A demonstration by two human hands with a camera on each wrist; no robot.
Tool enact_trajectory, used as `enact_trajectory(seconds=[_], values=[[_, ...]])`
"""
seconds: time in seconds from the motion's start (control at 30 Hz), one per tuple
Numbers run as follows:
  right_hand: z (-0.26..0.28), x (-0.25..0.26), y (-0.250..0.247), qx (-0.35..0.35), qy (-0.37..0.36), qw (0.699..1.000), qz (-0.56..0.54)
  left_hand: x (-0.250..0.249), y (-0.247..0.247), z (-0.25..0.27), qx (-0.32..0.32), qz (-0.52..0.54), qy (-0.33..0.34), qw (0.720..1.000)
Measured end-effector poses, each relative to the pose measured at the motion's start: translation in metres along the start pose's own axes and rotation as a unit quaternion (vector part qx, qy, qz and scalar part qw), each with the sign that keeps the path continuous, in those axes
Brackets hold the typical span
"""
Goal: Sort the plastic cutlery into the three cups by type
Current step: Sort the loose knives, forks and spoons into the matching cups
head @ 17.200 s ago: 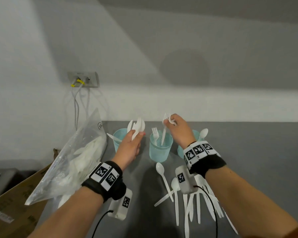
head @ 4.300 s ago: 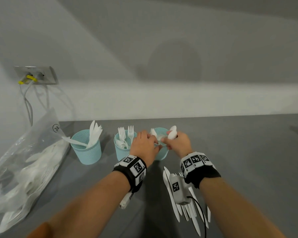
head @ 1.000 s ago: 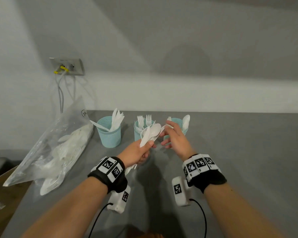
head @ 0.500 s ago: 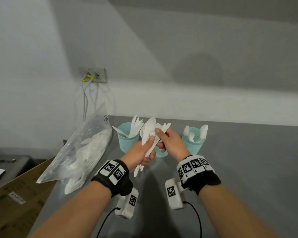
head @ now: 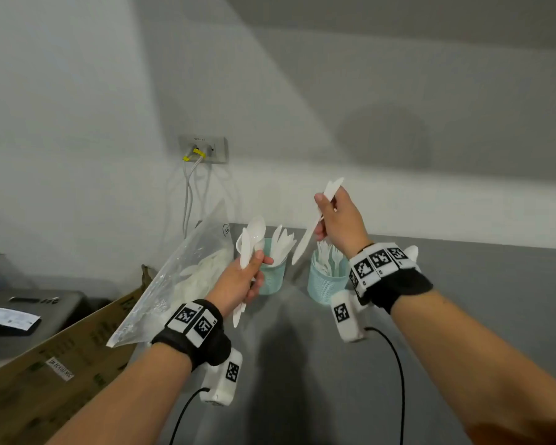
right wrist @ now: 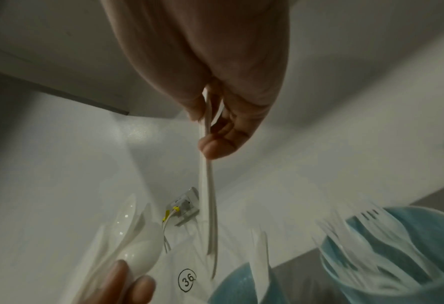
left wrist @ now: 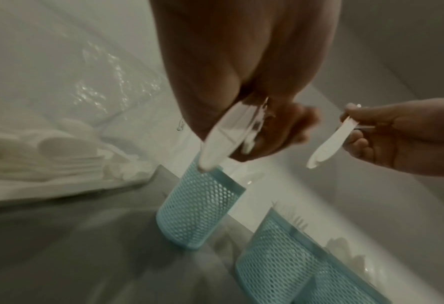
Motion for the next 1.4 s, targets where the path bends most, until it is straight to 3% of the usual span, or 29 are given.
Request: enact_trajectory(seconds=[0.17,0.4,0.53,0.6,0.73,0.93,1.03,1.2,1.33,1.4], values=[[-0.008,-0.006,0.039,0.020,0.001,1.000,0.015,-0.006,-0.013,-0.007,-0.021,-0.002,-0.004,1.000],[0.013,-0.042,0.076,0.093,0.071,0.992,0.042,-0.009,-0.015,-0.010,-0.021,0.016,-0.015,1.000],[0.016,-0.034,0.071,0.034,0.017,0.998,0.059,-0.006,-0.015,-0.015,-0.035,-0.012,-0.006,0.999],[0.021,-0.021,0.072,0.034,0.007,0.999,0.011,-0.005,-0.014,-0.017,-0.052,-0.042,0.003,0.998],[0.032,-0.006,0.080,0.114,0.024,0.991,-0.060,-0.013,-0.006,-0.011,-0.045,-0.043,0.035,0.997],[0.031,-0.004,0.074,0.128,0.022,0.988,-0.083,-0.018,0.001,-0.006,-0.005,-0.048,0.052,0.997],[0.031,-0.002,0.067,0.144,0.034,0.985,-0.092,-0.019,0.005,-0.003,0.005,0.005,0.033,0.999],[0.028,-0.009,0.055,0.118,0.063,0.988,-0.076,-0.018,0.014,-0.005,0.024,0.051,0.046,0.997],[0.026,-0.011,0.049,0.116,0.073,0.988,-0.067,-0.015,0.018,-0.011,0.000,-0.002,0.071,0.997],[0.021,-0.010,0.041,0.075,0.082,0.990,-0.088,-0.013,0.016,-0.015,-0.021,-0.039,0.086,0.995]])
Point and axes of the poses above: each hand's wrist, its own z-axis away from the middle knuckle, its own y-axis out of the palm, x = y × z, the point moved 3 cm from there along -z, towards the middle knuckle, and after that the axes turned 13 degrees about -y, right-handed, at the moved point
